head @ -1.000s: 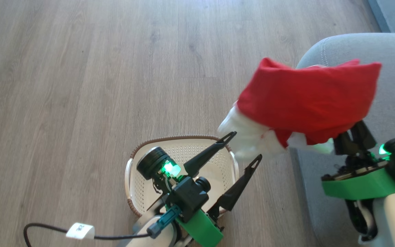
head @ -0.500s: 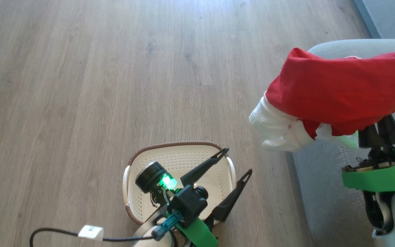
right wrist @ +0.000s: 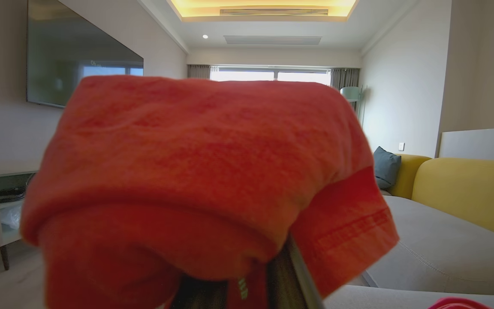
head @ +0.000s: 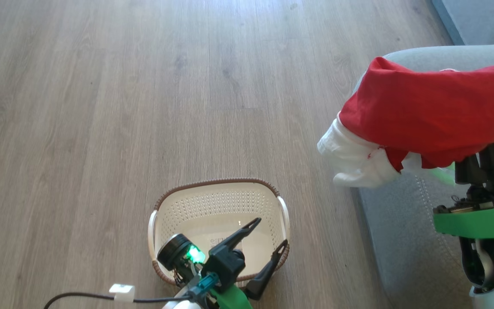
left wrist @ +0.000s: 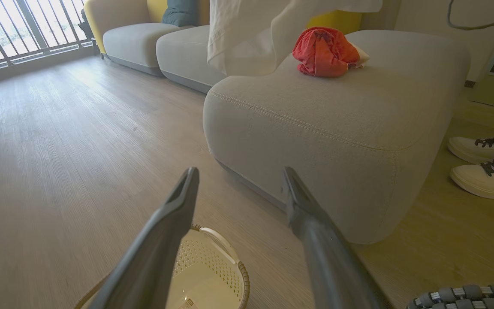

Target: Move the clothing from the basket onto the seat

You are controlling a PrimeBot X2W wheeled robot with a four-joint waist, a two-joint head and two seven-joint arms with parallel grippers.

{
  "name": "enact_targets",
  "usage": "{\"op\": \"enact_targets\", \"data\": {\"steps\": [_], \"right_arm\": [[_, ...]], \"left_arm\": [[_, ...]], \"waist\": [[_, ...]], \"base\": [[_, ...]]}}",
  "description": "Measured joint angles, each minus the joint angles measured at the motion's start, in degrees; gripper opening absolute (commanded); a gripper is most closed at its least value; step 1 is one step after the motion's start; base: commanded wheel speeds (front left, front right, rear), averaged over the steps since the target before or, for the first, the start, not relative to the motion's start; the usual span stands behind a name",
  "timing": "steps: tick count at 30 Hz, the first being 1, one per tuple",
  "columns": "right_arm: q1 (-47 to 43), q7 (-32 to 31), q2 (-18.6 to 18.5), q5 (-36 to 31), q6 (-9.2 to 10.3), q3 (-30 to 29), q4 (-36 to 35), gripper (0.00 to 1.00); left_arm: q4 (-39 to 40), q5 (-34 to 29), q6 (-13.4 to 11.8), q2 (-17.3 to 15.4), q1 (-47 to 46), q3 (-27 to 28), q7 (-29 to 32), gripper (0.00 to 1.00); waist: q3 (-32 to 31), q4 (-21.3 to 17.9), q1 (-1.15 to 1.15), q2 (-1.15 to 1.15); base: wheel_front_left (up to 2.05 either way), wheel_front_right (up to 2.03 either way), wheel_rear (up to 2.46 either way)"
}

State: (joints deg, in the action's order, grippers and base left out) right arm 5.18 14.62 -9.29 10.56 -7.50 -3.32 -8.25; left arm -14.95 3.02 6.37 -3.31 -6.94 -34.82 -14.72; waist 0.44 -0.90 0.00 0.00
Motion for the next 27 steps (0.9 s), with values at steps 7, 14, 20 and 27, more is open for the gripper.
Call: {"op": "enact_targets", "data": {"steps": [7,14,20,27], "right_arm": [[0.01,0.0,-0.01,0.0,0.0,-0.16,0.04,0.0],[0.08,0.0,0.3,0.0,0.0,-1.52,0.32,0.0],[0.87,0.0,0.67,-0.27,0.0,-1.91,0.1,0.0],[2.98,0.01,1.36,-0.49,0.0,-4.41,-0.54,0.0]], "left_arm": [[-0.69,0.51,0.08,0.01,0.04,1.33,0.0,1.0],[-0.16,0.51,0.05,0.04,-0.01,1.86,0.0,1.0],[0.3,0.49,0.05,0.05,-0.32,1.96,0.0,1.0],[0.35,0.43,0.08,0.09,-3.33,1.9,0.0,1.0]], "waist": [[0.78,-0.53,0.0,0.0],[1.84,-1.82,0.0,0.0],[3.73,-4.53,0.0,0.0],[7.02,-10.0,0.0,0.0]], "base": [[0.0,0.0,0.0],[0.0,0.0,0.0],[0.0,0.0,0.0],[0.0,0.0,0.0]]}}
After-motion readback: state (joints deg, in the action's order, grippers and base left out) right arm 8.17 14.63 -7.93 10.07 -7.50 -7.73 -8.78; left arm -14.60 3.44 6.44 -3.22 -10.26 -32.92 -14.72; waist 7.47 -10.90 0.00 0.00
